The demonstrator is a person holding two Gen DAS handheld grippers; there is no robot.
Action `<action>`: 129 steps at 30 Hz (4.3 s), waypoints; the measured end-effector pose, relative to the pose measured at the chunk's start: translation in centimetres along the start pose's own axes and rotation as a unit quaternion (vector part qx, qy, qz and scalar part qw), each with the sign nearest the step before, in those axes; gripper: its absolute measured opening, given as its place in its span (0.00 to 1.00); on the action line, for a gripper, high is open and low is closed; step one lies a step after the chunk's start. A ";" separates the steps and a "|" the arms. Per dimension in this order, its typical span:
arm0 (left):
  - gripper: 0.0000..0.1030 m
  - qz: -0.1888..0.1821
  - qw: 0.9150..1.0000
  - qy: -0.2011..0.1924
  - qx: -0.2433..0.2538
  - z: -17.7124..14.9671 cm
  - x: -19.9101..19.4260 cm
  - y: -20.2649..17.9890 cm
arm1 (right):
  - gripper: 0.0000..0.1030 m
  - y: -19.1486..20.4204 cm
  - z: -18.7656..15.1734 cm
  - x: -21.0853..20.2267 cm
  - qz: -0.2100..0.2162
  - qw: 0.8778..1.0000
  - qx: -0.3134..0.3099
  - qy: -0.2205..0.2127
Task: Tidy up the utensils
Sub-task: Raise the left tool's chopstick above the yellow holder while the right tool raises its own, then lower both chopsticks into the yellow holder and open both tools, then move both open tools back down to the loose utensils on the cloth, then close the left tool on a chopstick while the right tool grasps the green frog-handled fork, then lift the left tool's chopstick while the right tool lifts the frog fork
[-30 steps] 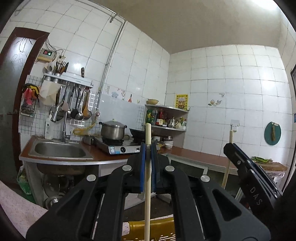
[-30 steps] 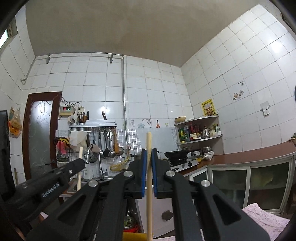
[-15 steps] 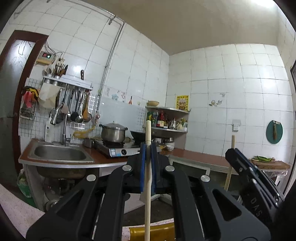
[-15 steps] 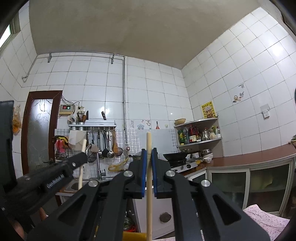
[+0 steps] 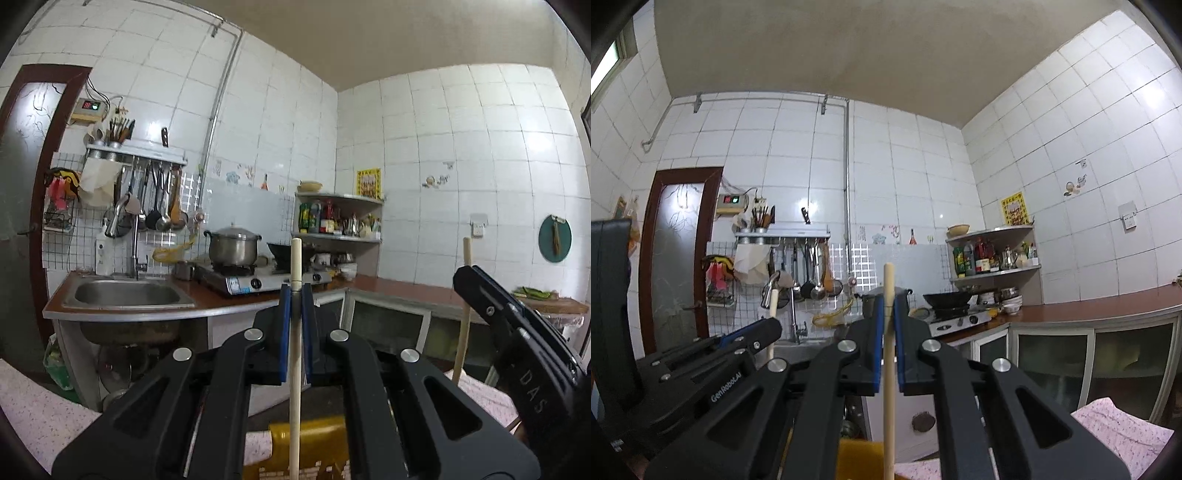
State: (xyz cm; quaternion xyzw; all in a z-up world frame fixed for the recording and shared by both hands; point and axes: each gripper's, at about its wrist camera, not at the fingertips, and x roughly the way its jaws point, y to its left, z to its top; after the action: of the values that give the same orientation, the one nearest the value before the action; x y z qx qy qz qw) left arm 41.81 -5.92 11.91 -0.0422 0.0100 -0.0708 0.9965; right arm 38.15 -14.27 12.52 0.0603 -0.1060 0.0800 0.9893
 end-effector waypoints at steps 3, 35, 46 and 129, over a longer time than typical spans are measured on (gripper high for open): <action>0.04 -0.003 1.000 0.015 -0.005 -0.7 -0.5 0.3 | 0.06 0.0 -0.8 -0.4 0.003 1.000 -0.003 0.013; 0.94 0.018 0.987 0.156 -0.021 -0.2 -15.4 2.6 | 0.66 -1.0 0.6 -12.2 0.023 0.980 0.010 0.197; 0.95 0.025 0.974 0.221 -0.042 -4.4 -18.6 3.2 | 0.70 -2.1 -3.0 -17.1 -0.038 0.965 0.007 0.259; 0.04 -0.007 0.912 0.411 0.004 -15.5 -12.2 2.4 | 0.20 -0.4 -13.1 -13.6 -0.018 0.891 0.038 0.452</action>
State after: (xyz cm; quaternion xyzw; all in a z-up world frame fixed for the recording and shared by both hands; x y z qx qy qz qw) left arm 29.64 -3.13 -3.56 -0.0056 0.4182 -0.0887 0.9040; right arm 27.69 -14.86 -3.22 0.0567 0.3567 0.0844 0.9287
